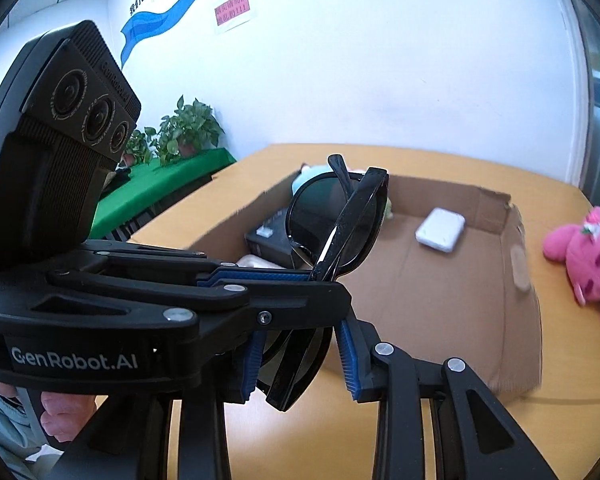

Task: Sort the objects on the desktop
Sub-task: 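Carry the sunglasses over the cardboard box with the left gripper, then open the left gripper to release the sunglasses into the box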

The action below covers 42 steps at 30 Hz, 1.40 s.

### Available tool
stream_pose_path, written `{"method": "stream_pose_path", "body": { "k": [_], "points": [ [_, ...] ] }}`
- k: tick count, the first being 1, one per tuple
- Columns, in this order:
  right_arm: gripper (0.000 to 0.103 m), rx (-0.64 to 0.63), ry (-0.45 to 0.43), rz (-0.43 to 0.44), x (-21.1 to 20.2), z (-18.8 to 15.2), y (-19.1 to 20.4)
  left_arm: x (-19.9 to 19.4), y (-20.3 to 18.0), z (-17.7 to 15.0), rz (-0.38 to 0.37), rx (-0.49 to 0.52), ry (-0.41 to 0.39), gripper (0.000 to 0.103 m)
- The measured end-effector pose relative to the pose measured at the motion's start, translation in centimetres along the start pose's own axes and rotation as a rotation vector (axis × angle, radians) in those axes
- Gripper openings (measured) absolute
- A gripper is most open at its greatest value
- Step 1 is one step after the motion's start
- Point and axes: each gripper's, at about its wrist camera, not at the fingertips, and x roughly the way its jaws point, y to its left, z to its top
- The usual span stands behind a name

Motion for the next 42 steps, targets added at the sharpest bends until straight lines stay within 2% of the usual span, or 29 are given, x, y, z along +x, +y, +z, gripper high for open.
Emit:
{"method": "stream_pose_path", "body": {
  "k": [9, 13, 17, 22, 26, 30, 34, 35, 37, 38, 39, 41, 42],
  "points": [
    [0.032, -0.008, 0.042, 0.040, 5.7, 6.3, -2.3, 2.0, 5.5, 6.1, -0.011, -0.046, 0.023, 0.008],
    [0.032, 0.017, 0.097, 0.053, 9.3, 8.2, -4.3, 4.1, 8.1, 8.2, -0.007, -0.069, 0.051, 0.008],
    [0.032, 0.066, 0.195, 0.071, 14.2, 9.2, -7.1, 7.8, 11.2, 9.5, -0.009, -0.119, 0.118, 0.008],
    [0.032, 0.158, 0.353, 0.110, 20.1, 9.2, -10.7, 12.5, 14.8, 10.2, 0.012, -0.194, 0.207, 0.008],
    [0.032, 0.211, 0.479, 0.114, 24.1, 7.7, -12.3, 15.7, 16.8, 9.5, 0.036, -0.256, 0.285, 0.007],
    [0.032, 0.255, 0.546, 0.118, 26.3, 5.9, -13.4, 17.9, 17.8, 8.4, 0.052, -0.292, 0.361, 0.007],
    [0.033, 0.268, 0.575, 0.095, 26.9, 4.8, -13.6, 18.7, 18.1, 7.7, 0.078, -0.296, 0.396, 0.009],
    [0.036, 0.268, 0.574, 0.085, 26.7, 4.7, -13.5, 18.7, 18.0, 7.7, 0.080, -0.294, 0.397, 0.010],
    [0.052, 0.261, 0.567, 0.051, 26.2, 4.8, -13.4, 17.9, 17.3, 7.8, 0.112, -0.271, 0.390, 0.012],
    [0.071, 0.258, 0.549, 0.033, 25.6, 5.0, -13.3, 17.5, 17.0, 8.0, 0.131, -0.256, 0.382, 0.012],
    [0.084, 0.249, 0.529, 0.016, 24.8, 5.3, -13.2, 16.7, 16.6, 8.2, 0.150, -0.240, 0.362, 0.013],
    [0.093, 0.216, 0.464, -0.035, 22.4, 5.9, -12.5, 14.4, 15.4, 8.5, 0.196, -0.199, 0.298, 0.015],
    [0.096, 0.207, 0.440, -0.054, 21.4, 6.1, -12.2, 13.0, 14.7, 8.6, 0.231, -0.171, 0.257, 0.020]
  ]
}}
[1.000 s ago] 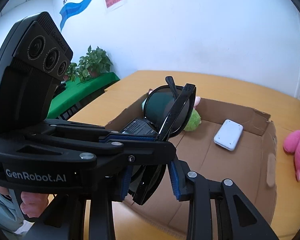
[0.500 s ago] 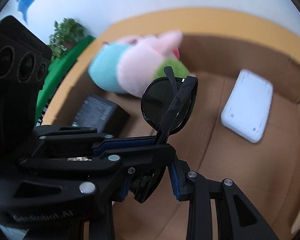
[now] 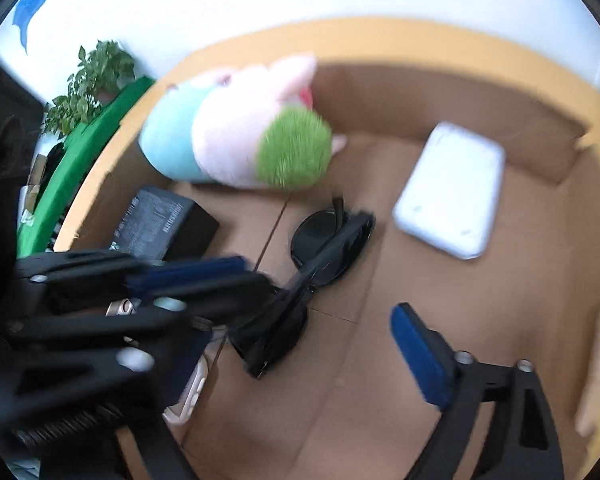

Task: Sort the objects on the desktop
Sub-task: 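Open the left gripper to release the sunglasses into the box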

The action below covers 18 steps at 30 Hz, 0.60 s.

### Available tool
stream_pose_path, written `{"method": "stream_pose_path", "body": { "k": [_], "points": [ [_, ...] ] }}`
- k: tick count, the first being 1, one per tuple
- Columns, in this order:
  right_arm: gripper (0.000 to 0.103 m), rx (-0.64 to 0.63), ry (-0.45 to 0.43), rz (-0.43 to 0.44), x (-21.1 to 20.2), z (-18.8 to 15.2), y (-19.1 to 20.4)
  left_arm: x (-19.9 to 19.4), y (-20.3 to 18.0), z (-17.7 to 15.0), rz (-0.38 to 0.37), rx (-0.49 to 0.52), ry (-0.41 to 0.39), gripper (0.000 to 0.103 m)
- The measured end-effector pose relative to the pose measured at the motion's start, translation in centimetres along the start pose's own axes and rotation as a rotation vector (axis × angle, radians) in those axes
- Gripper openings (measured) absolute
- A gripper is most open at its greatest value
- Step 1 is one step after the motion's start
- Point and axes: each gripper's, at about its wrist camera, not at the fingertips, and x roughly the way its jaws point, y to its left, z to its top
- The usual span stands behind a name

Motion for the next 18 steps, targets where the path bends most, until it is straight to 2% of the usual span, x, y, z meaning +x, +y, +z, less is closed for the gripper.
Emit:
{"method": "stream_pose_path", "body": {
  "k": [1, 3, 5, 6, 7, 10, 12, 15, 18],
  "points": [
    [0.097, -0.001, -0.037, -0.022, -1.4, -0.5, 0.3, -2.0, -0.5, -0.7, 0.041, 0.026, -0.074, 0.024],
    [0.099, -0.009, -0.105, -0.055, -3.9, -1.5, 0.7, -5.5, -1.1, -2.1, 0.085, 0.058, -0.187, 0.050],
    [0.100, -0.023, -0.194, -0.078, -6.6, -3.1, 1.9, -9.1, -1.3, -4.3, 0.115, 0.071, -0.307, 0.069],
    [0.103, -0.028, -0.243, -0.092, -7.8, -4.2, 2.1, -10.6, -1.4, -5.4, 0.131, 0.074, -0.357, 0.074],
    [0.103, -0.030, -0.295, -0.109, -9.2, -5.6, 2.4, -12.1, -1.6, -6.7, 0.151, 0.082, -0.417, 0.076],
    [0.103, -0.038, -0.414, -0.177, -11.8, -9.6, 3.0, -14.2, -1.5, -9.8, 0.235, 0.095, -0.524, 0.079],
    [0.103, -0.039, -0.468, -0.239, -12.9, -12.0, 3.3, -14.6, -1.1, -11.7, 0.264, 0.088, -0.548, 0.079],
    [0.103, -0.024, -0.520, -0.269, -13.6, -14.7, 3.2, -14.3, -0.3, -14.1, 0.303, 0.081, -0.572, 0.079],
    [0.103, -0.013, -0.522, -0.298, -12.9, -16.1, 2.9, -13.0, 0.2, -15.9, 0.428, 0.087, -0.614, 0.080]
  ]
}}
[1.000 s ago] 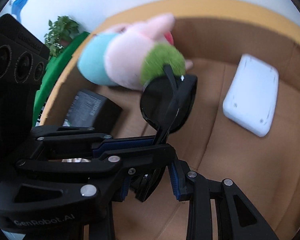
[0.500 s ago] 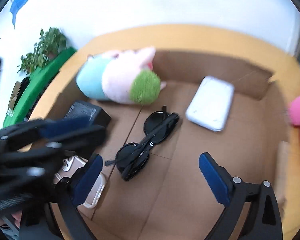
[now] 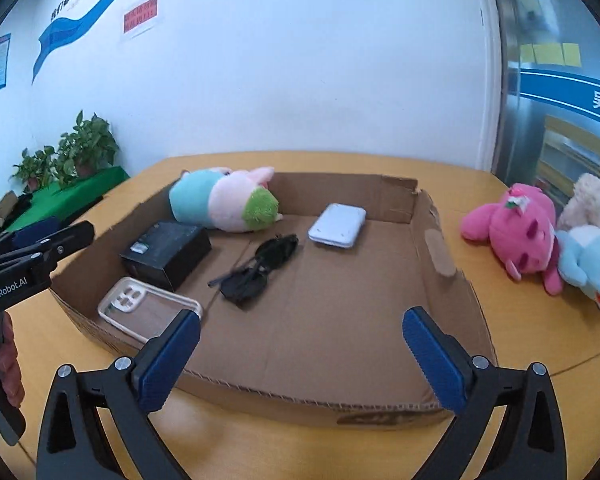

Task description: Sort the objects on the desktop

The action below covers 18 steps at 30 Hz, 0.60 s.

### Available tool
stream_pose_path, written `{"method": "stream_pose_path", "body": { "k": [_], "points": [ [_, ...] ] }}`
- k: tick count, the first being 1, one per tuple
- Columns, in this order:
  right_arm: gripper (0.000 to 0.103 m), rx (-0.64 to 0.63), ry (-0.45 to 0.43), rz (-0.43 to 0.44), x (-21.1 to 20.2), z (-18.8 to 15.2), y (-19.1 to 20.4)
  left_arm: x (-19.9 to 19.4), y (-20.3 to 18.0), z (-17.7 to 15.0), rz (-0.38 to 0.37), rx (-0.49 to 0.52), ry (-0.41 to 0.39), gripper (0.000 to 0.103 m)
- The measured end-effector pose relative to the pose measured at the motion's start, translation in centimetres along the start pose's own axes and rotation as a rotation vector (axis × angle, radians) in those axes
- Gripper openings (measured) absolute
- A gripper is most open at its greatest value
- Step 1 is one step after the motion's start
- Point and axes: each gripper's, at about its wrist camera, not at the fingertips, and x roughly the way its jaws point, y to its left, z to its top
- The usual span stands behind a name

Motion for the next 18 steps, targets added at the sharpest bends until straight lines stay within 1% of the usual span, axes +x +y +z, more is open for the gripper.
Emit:
{"method": "stream_pose_path", "body": {
  "k": [2, 4, 6, 8, 12, 14, 18],
  "points": [
    [0.103, -0.002, 0.013, -0.023, 0.7, -1.0, -0.2, 0.6, -0.2, -1.4, 0.011, 0.036, -0.009, 0.080],
    [0.103, 0.017, 0.020, -0.015, 1.5, -1.9, -0.5, 1.0, -0.4, -2.4, 0.009, 0.056, 0.004, 0.080],
    [0.103, 0.035, 0.032, -0.005, 2.5, -2.8, -0.6, 1.3, -0.3, -3.1, 0.006, 0.056, 0.006, 0.080],
    [0.103, 0.044, -0.008, 0.001, 2.3, -3.5, -0.7, 1.7, 0.0, -3.9, 0.020, 0.038, 0.007, 0.080],
    [0.103, 0.038, -0.055, -0.001, 2.1, -4.1, -0.6, 2.6, 0.7, -5.4, 0.031, -0.013, 0.026, 0.080],
    [0.103, 0.031, -0.079, 0.001, 2.0, -4.3, -0.6, 2.4, 0.5, -5.9, 0.046, 0.002, -0.018, 0.082],
    [0.103, 0.023, -0.130, -0.006, 1.7, -4.9, -0.4, 2.3, 0.6, -6.3, 0.040, -0.002, -0.059, 0.085]
  ]
}}
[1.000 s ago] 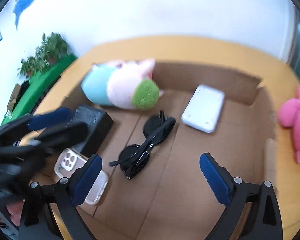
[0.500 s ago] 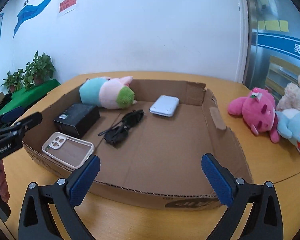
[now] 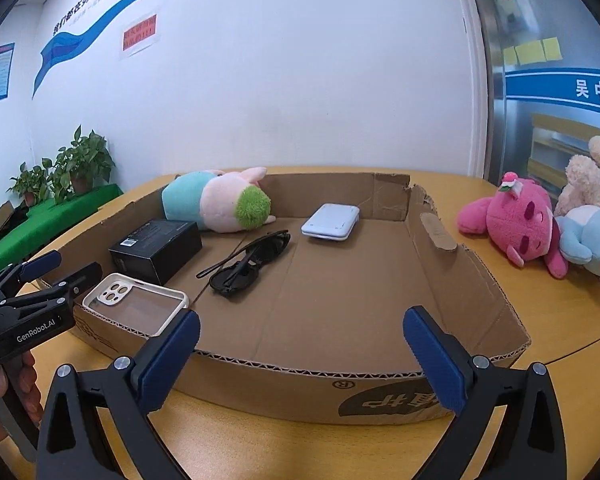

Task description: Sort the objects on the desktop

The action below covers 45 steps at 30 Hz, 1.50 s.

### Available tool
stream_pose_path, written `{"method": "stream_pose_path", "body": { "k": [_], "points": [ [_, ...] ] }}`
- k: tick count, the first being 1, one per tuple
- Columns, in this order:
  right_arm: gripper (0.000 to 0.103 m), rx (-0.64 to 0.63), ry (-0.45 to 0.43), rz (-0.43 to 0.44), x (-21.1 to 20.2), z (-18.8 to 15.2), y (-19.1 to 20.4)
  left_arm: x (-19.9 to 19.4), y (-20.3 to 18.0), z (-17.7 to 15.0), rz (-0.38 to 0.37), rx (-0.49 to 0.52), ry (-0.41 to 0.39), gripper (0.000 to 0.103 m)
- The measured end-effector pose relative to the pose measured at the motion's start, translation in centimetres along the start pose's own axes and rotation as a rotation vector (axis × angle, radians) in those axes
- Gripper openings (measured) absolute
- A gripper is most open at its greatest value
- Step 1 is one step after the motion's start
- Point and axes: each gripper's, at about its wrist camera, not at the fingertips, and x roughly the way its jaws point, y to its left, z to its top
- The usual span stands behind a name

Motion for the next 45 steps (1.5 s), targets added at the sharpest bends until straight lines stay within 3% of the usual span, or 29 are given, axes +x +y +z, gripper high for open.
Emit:
{"method": "stream_pose_path", "body": {
  "k": [2, 45],
  "points": [
    [0.103, -0.004, -0.030, -0.003, -0.28, -0.29, 0.11, 0.08, -0.02, 0.06, -0.009, 0.003, 0.002, 0.087],
    [0.103, -0.001, -0.031, -0.004, -0.10, -0.26, 0.05, 0.23, -0.07, 0.17, -0.011, 0.002, 0.004, 0.089]
  ]
}}
